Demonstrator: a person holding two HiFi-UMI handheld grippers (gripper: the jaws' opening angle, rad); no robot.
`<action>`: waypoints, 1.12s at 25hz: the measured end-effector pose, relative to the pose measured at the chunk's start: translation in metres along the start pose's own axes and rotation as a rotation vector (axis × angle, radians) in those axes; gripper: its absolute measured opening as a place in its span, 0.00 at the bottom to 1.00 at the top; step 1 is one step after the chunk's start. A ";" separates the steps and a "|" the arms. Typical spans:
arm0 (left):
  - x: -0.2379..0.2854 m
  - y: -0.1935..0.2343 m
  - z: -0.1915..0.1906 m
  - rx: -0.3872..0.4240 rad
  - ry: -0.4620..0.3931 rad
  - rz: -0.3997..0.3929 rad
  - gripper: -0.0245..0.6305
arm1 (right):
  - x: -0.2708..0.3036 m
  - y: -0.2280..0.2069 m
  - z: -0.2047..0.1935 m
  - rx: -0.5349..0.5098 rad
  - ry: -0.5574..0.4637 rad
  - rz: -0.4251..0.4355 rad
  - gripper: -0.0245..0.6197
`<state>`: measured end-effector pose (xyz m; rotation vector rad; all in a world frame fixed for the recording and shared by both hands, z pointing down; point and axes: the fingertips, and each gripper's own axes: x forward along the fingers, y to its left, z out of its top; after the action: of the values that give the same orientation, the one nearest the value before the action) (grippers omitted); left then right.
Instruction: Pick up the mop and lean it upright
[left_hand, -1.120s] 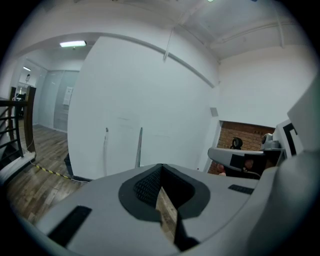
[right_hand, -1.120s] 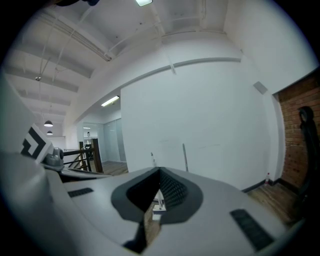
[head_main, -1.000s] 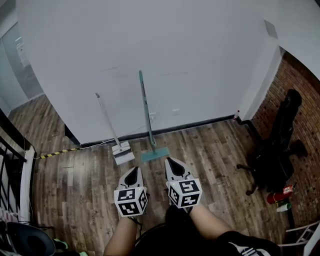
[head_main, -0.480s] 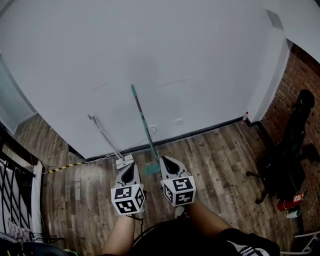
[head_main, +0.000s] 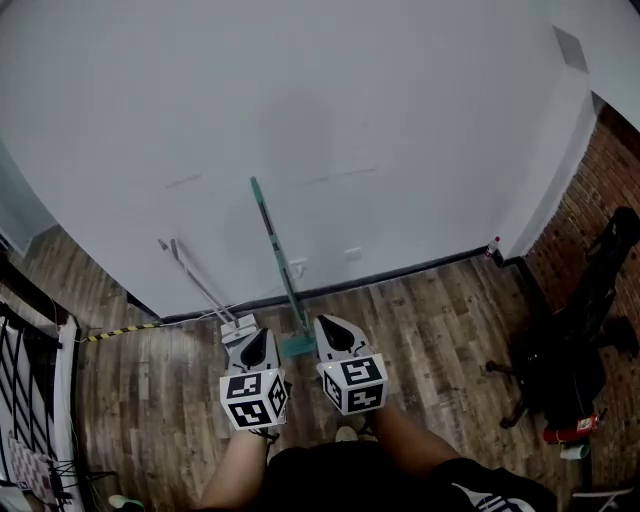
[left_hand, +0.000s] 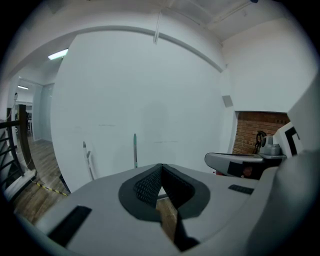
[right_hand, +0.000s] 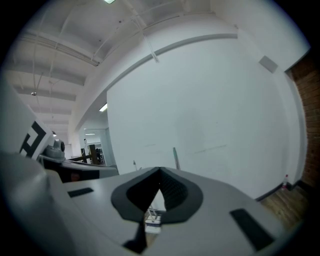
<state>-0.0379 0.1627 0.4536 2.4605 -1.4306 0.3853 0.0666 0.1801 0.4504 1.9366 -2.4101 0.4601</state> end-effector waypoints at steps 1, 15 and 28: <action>0.005 -0.001 0.000 -0.002 0.003 0.002 0.03 | 0.005 -0.005 0.000 0.005 0.007 0.003 0.06; 0.094 0.030 0.011 -0.052 0.003 -0.027 0.03 | 0.087 -0.032 0.004 -0.050 0.056 0.000 0.06; 0.214 0.150 0.069 -0.142 -0.027 -0.033 0.03 | 0.262 -0.026 0.040 -0.173 0.101 -0.008 0.06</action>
<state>-0.0604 -0.1058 0.4805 2.3804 -1.3758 0.2355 0.0375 -0.0840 0.4691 1.8065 -2.2955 0.3282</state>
